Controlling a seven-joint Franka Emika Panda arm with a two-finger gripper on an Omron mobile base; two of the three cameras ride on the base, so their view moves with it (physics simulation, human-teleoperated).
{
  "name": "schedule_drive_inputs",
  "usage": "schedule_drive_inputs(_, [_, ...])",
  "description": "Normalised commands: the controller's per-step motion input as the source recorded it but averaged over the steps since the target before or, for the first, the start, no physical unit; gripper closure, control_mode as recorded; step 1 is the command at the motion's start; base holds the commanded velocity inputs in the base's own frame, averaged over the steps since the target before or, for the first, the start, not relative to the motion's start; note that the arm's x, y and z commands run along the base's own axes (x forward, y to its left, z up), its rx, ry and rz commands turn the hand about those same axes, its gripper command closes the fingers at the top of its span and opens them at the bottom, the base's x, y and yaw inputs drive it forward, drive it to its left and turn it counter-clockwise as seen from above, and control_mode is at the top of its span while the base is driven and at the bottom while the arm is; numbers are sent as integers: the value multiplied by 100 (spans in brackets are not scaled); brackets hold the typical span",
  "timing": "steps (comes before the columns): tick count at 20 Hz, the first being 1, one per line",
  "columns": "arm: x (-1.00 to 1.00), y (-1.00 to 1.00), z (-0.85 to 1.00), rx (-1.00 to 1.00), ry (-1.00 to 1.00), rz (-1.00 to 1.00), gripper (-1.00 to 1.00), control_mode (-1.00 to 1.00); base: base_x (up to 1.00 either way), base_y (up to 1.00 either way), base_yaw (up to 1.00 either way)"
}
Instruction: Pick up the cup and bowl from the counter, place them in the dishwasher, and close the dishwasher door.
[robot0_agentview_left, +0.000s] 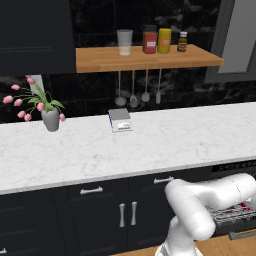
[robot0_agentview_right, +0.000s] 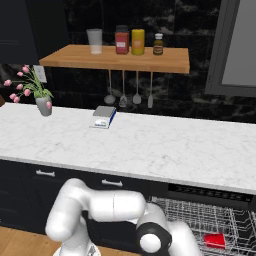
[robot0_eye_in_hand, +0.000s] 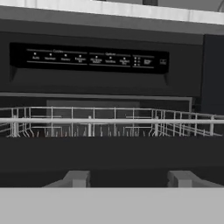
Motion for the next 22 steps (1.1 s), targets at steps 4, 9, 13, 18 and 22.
schedule_drive_inputs(4, [100,3,1,0,-2,9,-100,-100,0,0,0])
schedule_drive_inputs(9, [100,0,0,1,-4,15,-100,-100,0,0,0])
schedule_drive_inputs(13, [100,0,0,5,-6,18,-100,-100,0,0,0])
schedule_drive_inputs(18, [100,0,2,5,-10,19,-100,-100,0,0,0])
schedule_drive_inputs(22, [100,0,1,10,-17,21,-100,-100,0,0,0])
